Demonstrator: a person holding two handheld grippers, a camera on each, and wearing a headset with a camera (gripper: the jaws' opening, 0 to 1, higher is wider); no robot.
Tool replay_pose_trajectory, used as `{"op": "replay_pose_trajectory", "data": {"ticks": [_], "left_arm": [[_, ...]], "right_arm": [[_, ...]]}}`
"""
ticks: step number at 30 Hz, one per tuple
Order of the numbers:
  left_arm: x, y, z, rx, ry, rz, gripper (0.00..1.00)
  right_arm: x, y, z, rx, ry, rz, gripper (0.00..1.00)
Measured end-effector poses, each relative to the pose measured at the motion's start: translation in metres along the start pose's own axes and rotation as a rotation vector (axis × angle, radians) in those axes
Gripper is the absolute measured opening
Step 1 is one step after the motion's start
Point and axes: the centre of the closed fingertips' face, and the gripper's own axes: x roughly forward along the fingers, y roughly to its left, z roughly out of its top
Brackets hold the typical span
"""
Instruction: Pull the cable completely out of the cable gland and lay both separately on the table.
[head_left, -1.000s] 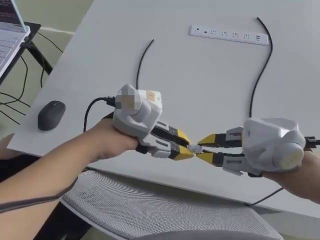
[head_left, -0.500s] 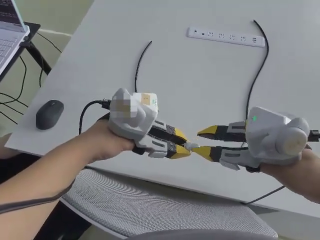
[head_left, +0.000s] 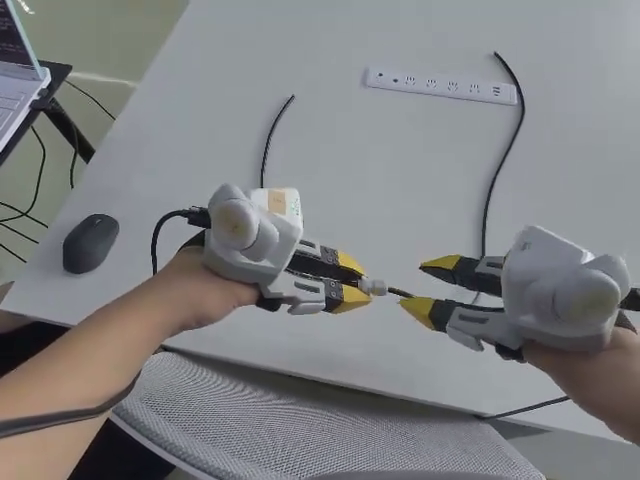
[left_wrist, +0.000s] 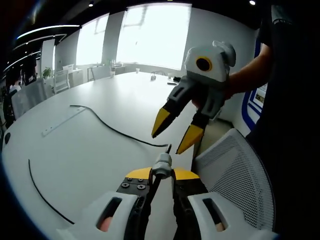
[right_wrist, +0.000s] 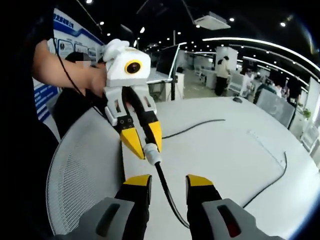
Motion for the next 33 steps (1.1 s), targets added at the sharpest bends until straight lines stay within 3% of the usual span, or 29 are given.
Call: {"op": "replay_pose_trajectory", "data": {"ticks": [3,5,9,12,16,21,33], "left_arm": [[0.001,0.001,0.000,-0.008,0.006,0.000,0.15],[0.001,0.002,-0.001,-0.006,0.008,0.004,0.15],[0.002,0.001,-0.004,-0.010,0.017,0.003,0.15],[0.003,-0.001,-0.006,-0.004,0.027,0.001,0.15],[0.004,-0.002,-0.004,-0.006,0.021,-0.002,0.15],[0.006,-0.005,-0.007,-0.009,0.030,-0.005,0.15],[0.011,-0.007,-0.006,0.010,0.035,-0.010,0.15]], "right_arm": [[0.008,0.002,-0.009,-0.124,0.063,-0.039,0.20],[0.010,0.002,-0.005,-0.165,0.058,-0.066,0.13],[0.013,0.004,0.000,-0.135,0.050,-0.058,0.16],[0.015,0.009,0.003,-0.146,0.045,-0.053,0.11],[0.018,0.011,-0.003,-0.166,0.083,-0.066,0.07],[0.015,0.012,-0.003,-0.159,0.082,-0.083,0.01],[0.013,0.012,-0.010,-0.122,0.099,-0.085,0.00]]}}
